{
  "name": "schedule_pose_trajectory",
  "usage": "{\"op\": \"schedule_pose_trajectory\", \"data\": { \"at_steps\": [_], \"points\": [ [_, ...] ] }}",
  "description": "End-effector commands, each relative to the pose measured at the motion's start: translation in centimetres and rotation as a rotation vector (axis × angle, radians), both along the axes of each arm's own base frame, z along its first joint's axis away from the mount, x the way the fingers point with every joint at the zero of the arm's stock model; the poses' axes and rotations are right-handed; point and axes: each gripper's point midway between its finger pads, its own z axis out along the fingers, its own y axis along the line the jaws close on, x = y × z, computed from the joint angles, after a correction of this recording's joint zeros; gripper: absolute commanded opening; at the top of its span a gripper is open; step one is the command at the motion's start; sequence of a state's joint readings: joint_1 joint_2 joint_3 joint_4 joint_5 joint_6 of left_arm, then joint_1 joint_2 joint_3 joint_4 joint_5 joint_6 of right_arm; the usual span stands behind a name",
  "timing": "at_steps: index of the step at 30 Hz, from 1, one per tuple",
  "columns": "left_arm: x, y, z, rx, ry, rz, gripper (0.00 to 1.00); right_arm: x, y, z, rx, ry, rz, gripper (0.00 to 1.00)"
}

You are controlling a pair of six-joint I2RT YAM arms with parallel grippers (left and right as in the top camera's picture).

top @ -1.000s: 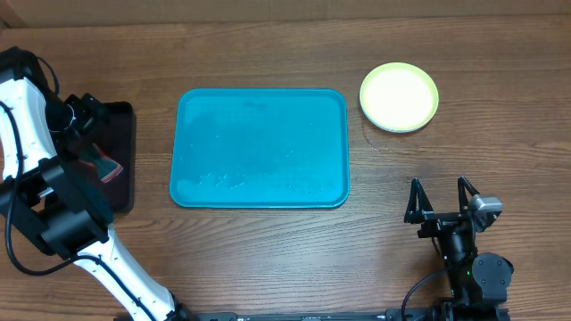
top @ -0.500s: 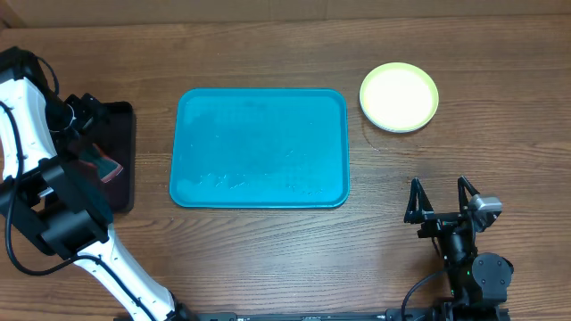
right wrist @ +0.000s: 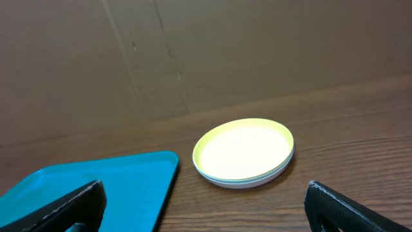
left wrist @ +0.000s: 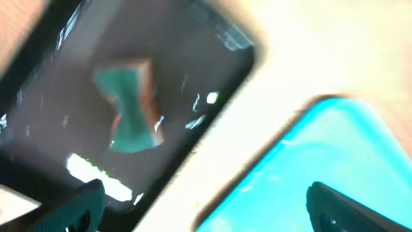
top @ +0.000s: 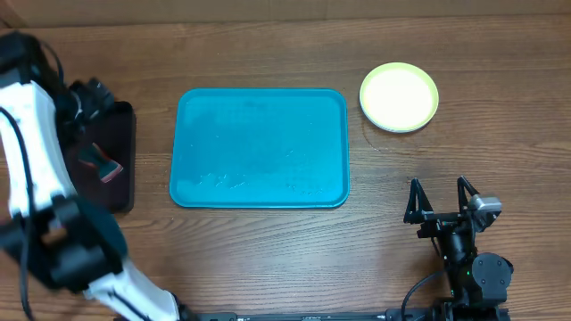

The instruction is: Clean dirty plates on tray and stack at the side

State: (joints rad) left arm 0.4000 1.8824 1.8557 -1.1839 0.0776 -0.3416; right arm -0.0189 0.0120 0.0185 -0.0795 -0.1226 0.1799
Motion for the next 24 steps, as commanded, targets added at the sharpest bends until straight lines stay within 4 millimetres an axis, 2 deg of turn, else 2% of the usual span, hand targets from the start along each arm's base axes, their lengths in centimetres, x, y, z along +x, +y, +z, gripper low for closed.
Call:
{"op": "schedule_pose_trajectory", "data": {
  "at_steps": [1,4,7,10,12,16,21,24],
  "points": [
    [-1.6,-5.2,6.3,0.113,-0.177,-0.225,1.0,0.0,-0.1,-0.2,0.002,-0.002,-0.009,1.0],
    [-4.1,-9.0,7.7,0.184,-0.253,-0.387,1.0,0.0,-0.1,-0.2,0.002,-0.002,-0.009,1.0],
    [-8.4,-12.6,7.6,0.223,-0.288,-0.523,1.0,0.0,-0.1,-0.2,0.002,-0.002,-0.009,1.0],
    [-11.7,-14.3,7.3,0.238,-0.326,-0.573,1.0,0.0,-0.1,-0.2,0.003,-0.002,-0.009,1.0],
    [-13.2,-14.5,7.3,0.253,-0.361,-0.576,1.0,0.0,-0.1,-0.2,0.002,-0.002,-0.009,1.0],
    [-13.9,-14.8,6.9,0.285,-0.448,-0.576,1.0,0.0,-0.1,-0.2,0.003,-0.002,-0.009,1.0],
    [-13.0,-15.0,7.2,0.376,-0.7,-0.556,1.0,0.0,-0.1,-0.2,0.002,-0.002,-0.009,1.0],
    [-13.0,-15.3,6.6,0.427,-0.85,-0.547,1.0,0.0,-0.1,-0.2,0.002,-0.002,-0.009,1.0]
  ]
}}
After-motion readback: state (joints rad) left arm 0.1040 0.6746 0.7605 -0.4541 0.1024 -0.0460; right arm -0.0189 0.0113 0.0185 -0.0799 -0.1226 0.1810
